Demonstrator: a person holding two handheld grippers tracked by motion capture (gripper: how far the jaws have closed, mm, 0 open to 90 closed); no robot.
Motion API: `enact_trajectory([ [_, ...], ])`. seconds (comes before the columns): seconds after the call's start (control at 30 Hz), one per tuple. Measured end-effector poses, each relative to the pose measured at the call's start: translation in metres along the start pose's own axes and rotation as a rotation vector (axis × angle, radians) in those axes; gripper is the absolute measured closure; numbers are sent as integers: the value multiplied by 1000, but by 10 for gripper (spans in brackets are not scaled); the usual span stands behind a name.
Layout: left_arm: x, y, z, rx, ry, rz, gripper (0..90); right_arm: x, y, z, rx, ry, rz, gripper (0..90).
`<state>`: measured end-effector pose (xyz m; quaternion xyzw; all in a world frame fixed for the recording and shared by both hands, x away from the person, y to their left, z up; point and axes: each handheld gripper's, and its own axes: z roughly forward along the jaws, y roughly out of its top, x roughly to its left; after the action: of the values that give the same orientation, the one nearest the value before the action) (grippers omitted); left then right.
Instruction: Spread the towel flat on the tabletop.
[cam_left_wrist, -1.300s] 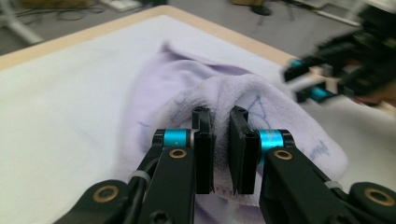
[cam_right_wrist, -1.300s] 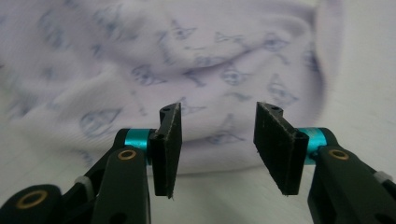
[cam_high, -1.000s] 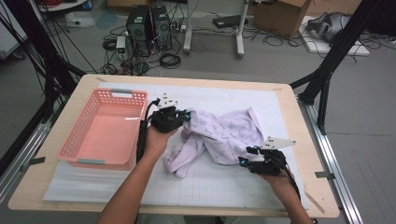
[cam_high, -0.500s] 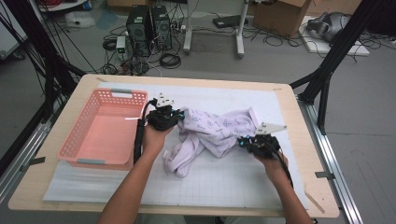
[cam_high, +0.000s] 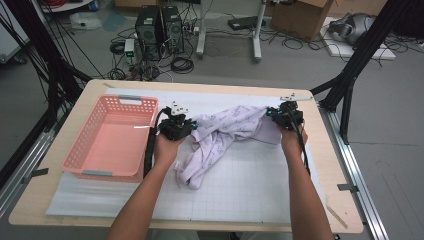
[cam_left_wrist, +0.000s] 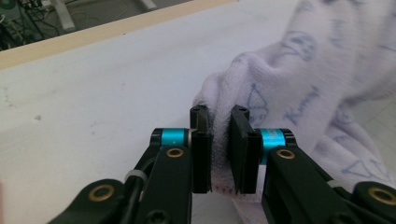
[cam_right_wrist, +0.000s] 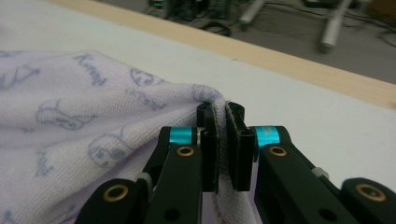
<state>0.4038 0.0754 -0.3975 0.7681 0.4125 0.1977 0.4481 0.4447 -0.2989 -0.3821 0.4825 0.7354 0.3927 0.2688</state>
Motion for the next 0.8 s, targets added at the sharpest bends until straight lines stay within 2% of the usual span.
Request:
enact_trajectory([
  [0.07,-5,2,-3,-6,-12,-40,512,-2,1,1,-3,-34,20,850],
  [0.1,-7,2,-6,-15,-26,-40,423,-3,1,1,0,-44,29,848],
  [0.13,-9,2,-9,-27,-28,-35,389,-4,0,2,7,-29,30,832],
  [0.2,-13,0,-17,-58,-46,-16,367,-4,-1,2,28,-21,30,764],
  [0.27,-17,-4,-23,-59,-74,0,362,0,-3,-2,11,-2,35,674],
  [0.33,-21,-11,-28,-53,-125,13,363,3,-5,-9,6,4,17,649],
  [0.37,-23,-14,-29,-42,-135,20,369,5,-6,-14,-1,18,7,624],
  [0.43,-28,-22,-29,-7,-170,34,370,7,-8,-22,0,9,-7,608],
  [0.47,-30,-26,-28,28,-195,34,370,7,-9,-26,4,13,-15,600],
  [0.53,-35,-34,-27,43,-229,19,367,10,-12,-34,36,5,-37,578],
  [0.6,-38,-41,-25,68,-233,4,353,13,-17,-39,66,14,-53,571],
  [0.63,-39,-43,-25,76,-242,-1,355,16,-22,-43,73,20,-80,566],
  [0.8,-43,-53,-22,130,-242,8,371,30,-44,-58,94,79,-112,544],
])
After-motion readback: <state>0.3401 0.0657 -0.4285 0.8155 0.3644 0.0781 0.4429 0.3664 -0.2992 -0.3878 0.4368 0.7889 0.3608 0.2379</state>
